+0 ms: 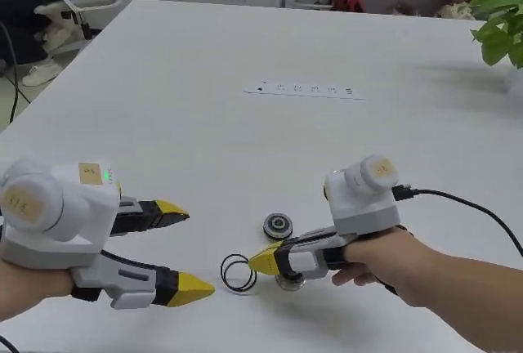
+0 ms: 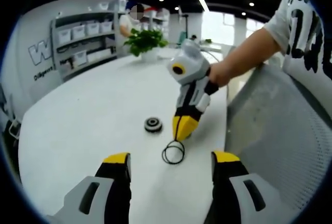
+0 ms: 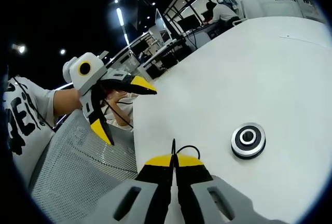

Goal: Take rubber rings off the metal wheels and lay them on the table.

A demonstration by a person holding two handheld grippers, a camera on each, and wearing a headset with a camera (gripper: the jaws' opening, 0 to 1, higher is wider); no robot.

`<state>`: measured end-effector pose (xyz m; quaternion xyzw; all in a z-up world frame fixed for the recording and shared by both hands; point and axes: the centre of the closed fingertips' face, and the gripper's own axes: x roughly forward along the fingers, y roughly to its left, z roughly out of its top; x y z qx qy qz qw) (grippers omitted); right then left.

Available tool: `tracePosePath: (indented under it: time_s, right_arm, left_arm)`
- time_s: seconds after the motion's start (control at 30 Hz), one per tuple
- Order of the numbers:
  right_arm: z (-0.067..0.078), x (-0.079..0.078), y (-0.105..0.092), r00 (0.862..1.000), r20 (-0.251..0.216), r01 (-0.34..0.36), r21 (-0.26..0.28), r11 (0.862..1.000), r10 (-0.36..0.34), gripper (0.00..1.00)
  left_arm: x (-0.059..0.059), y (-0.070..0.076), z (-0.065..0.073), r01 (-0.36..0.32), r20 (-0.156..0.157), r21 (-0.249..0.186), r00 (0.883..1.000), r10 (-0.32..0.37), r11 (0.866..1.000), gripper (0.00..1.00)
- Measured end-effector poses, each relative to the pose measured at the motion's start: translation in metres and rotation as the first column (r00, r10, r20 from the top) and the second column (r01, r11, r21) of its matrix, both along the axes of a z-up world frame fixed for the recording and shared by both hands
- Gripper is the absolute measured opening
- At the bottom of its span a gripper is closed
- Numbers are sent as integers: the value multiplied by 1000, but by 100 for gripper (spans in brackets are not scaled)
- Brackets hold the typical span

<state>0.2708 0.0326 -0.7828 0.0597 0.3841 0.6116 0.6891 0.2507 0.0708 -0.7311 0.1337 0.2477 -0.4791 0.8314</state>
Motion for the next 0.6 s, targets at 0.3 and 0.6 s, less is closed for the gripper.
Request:
tracePosePath:
  time_s: [0.3,0.6]
  right_arm:
    - [-3,5,-3,1000,18,25,-15,1000,-24,0]
    - [-6,5,-4,999,50,18,-35,999,-16,3]
  left_arm:
    - [-1,0,-4,4,-14,7,1000,-4,1000,64]
    - [-4,-1,-8,13,-28,12,1000,-13,1000,63]
